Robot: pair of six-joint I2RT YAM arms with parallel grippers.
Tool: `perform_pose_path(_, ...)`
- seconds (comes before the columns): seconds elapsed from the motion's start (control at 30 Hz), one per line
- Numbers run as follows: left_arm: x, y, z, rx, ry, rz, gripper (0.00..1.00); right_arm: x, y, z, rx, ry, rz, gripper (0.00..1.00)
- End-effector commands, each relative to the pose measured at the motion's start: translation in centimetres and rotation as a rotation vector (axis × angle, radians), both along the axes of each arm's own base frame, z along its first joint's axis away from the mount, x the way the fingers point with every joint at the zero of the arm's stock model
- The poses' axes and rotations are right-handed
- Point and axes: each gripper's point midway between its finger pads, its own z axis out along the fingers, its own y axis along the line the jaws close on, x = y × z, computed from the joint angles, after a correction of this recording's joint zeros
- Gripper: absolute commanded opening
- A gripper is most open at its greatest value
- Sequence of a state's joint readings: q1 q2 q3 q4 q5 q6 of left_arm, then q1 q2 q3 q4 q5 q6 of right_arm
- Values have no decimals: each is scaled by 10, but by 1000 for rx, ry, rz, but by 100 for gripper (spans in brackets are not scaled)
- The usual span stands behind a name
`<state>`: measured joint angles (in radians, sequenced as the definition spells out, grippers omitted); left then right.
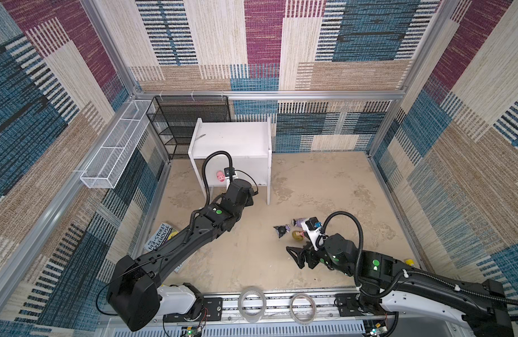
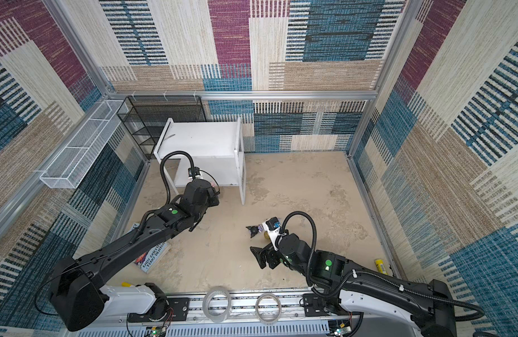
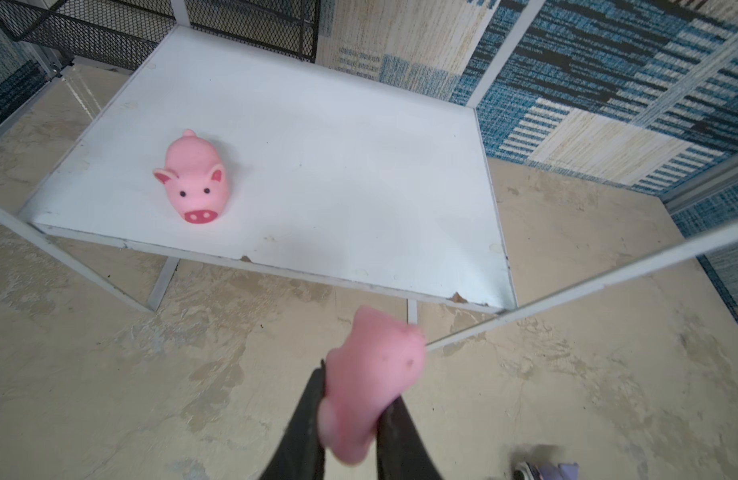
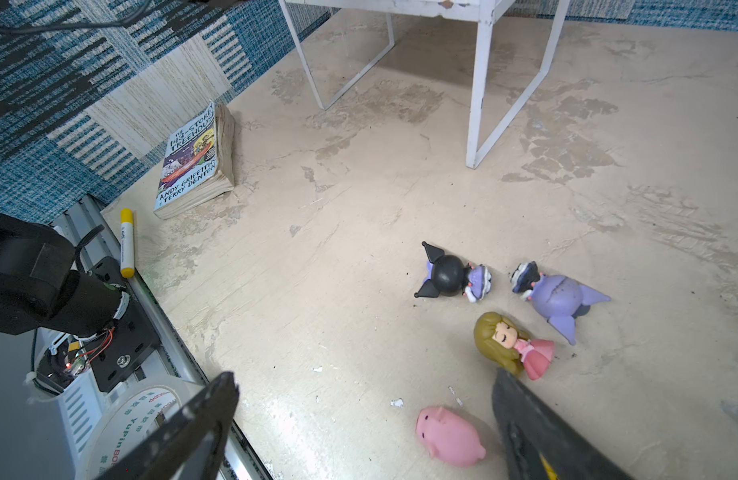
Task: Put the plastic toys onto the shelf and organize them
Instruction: 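Carry the pink pig with the left gripper to the shelf's lower level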
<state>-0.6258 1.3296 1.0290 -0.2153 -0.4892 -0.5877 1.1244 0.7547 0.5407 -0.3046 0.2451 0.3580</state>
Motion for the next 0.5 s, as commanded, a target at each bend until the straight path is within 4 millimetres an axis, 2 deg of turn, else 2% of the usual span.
perform_pose_path(0.0, 13, 0, 14, -57, -46, 24, 21, 0, 1, 4, 21, -9, 1, 96)
perform_pose_path(0.23, 29, 1, 13, -59, -57, 32, 21, -1, 0, 4, 31, -7, 2, 96)
perform_pose_path(0.47, 40, -2, 3, -29, -36, 50, 20, -2, 1, 7, 38, -5, 9, 96)
